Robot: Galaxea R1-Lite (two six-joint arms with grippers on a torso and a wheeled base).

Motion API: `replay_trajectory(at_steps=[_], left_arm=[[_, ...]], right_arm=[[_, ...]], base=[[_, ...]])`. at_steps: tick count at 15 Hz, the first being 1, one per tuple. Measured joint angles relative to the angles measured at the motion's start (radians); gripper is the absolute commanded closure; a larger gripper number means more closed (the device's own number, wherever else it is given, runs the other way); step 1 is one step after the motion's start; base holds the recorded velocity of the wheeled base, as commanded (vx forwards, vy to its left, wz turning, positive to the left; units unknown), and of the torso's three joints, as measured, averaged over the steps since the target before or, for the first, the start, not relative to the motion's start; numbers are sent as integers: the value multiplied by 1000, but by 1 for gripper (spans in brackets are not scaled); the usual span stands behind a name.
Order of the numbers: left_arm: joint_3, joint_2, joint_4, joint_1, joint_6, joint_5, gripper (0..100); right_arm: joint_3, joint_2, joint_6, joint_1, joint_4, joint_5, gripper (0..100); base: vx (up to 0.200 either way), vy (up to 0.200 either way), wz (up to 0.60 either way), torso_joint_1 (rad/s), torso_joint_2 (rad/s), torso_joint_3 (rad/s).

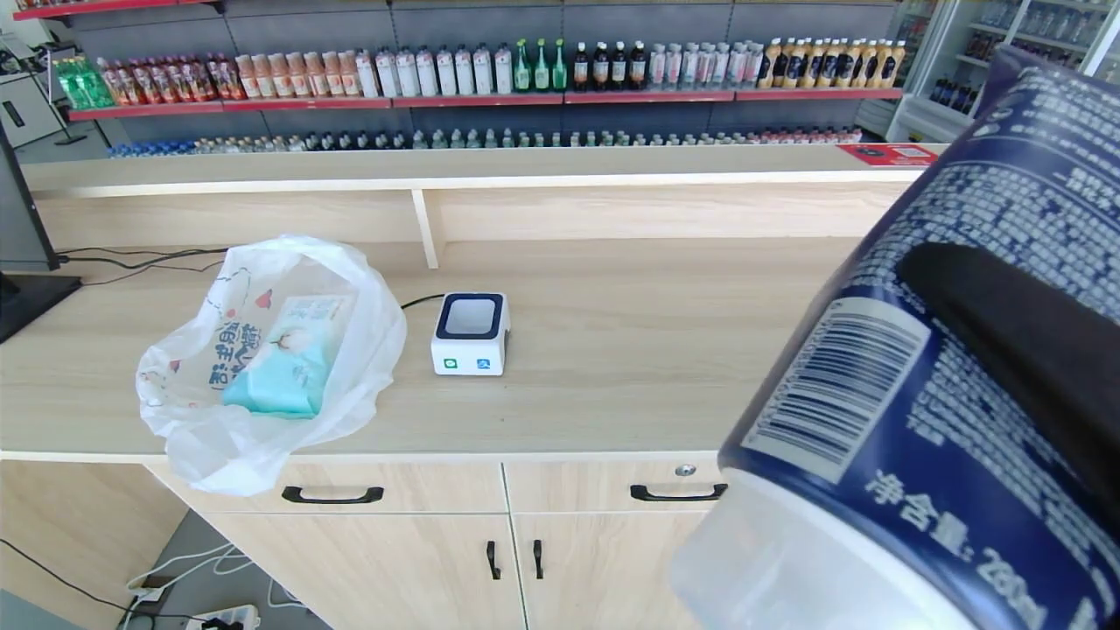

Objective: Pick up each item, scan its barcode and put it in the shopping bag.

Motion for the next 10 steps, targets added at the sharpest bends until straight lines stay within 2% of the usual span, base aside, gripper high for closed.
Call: replay_trajectory(at_steps=[3, 6, 8, 10], left_arm=[[0, 0, 0, 0, 0, 0, 100], [0, 0, 0, 0, -3, 0, 100], [0, 0, 0, 0, -2, 0, 100], [0, 0, 0, 0, -3, 0, 100]], right_arm=[[-5, 65, -69, -95, -1, 71, 100], [32, 162, -231, -186, 0, 176, 100], [69, 209, -287, -230, -1, 201, 100], [122, 254, -380, -365, 1, 237, 100]], base=[[0, 0, 0, 0, 0, 0], [0, 0, 0, 0, 0, 0], [0, 0, 0, 0, 0, 0], [0, 0, 0, 0, 0, 0]])
